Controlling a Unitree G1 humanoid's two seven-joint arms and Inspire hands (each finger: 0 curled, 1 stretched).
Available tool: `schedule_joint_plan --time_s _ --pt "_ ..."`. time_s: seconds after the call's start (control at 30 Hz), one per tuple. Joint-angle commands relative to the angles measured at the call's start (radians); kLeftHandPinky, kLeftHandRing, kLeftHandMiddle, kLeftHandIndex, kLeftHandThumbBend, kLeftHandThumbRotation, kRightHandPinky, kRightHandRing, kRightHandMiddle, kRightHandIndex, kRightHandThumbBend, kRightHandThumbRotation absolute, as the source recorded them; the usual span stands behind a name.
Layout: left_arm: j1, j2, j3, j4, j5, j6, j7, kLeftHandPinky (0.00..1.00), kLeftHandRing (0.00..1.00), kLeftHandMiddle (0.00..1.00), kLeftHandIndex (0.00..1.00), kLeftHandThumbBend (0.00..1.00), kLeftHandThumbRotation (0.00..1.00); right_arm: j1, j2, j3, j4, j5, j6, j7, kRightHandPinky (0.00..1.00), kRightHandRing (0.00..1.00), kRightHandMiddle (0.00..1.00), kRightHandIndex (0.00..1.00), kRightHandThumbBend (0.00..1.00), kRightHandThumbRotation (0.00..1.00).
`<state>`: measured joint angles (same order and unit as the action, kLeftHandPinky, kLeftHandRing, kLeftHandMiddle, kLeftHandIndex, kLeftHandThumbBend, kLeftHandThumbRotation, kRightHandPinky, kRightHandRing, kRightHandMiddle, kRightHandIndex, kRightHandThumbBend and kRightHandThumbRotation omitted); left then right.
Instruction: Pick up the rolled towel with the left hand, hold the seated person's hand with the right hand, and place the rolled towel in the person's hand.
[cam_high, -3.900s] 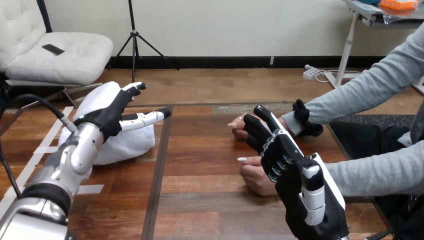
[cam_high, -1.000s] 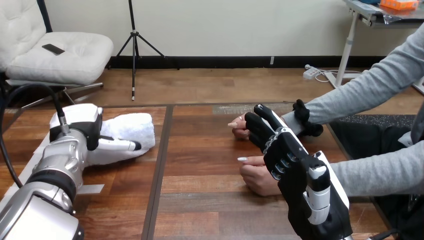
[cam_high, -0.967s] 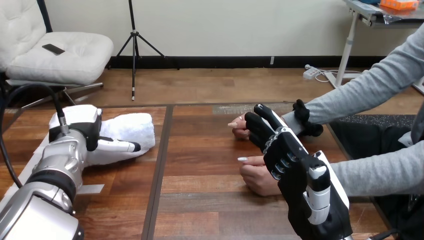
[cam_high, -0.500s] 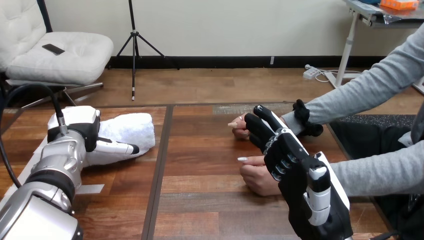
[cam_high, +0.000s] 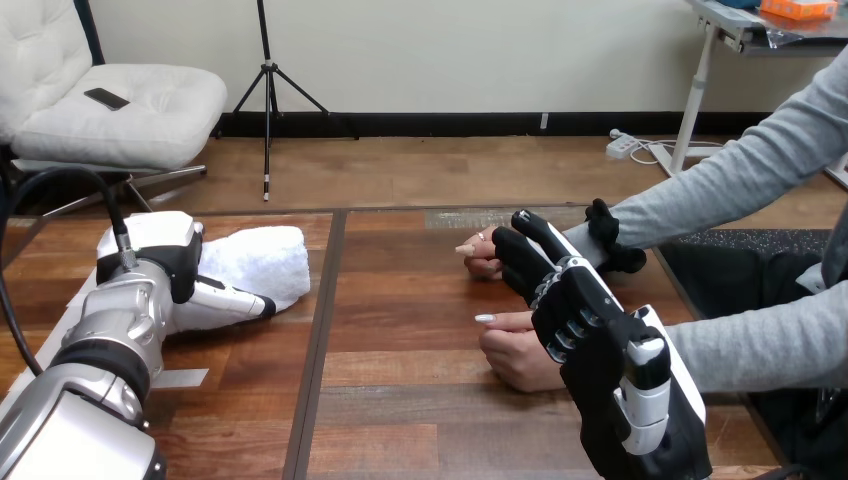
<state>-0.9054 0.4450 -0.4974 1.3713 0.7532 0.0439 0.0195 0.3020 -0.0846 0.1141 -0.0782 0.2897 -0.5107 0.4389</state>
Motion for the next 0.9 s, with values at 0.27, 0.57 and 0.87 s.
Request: schedule_joint_plan --time_s 0.27,0.57,0.87 --pt "-0.100 0.008 -0.009 -0.010 0.004 0.020 -0.022 0.95 0.97 0.97 0.94 1.00 0.60 -0.028 -0.006 -0.006 -0.071 0.046 0.016 0.015 1.00 0.96 0.92 0.93 1.00 1.00" --pt "-0.101 0.010 -0.015 -0.009 0.010 0.018 -0.023 0.96 0.97 0.98 0.95 1.00 0.60 -0.026 -0.004 -0.006 -0.076 0.056 0.017 0.025 1.00 0.96 0.92 0.93 1.00 1.00" --pt "-0.101 0.007 -0.012 -0.010 0.007 0.019 -0.016 0.95 0.96 0.96 0.94 1.00 0.56 -0.023 0.000 -0.007 -0.084 0.054 0.020 0.025 1.00 0.96 0.92 0.93 1.00 1.00"
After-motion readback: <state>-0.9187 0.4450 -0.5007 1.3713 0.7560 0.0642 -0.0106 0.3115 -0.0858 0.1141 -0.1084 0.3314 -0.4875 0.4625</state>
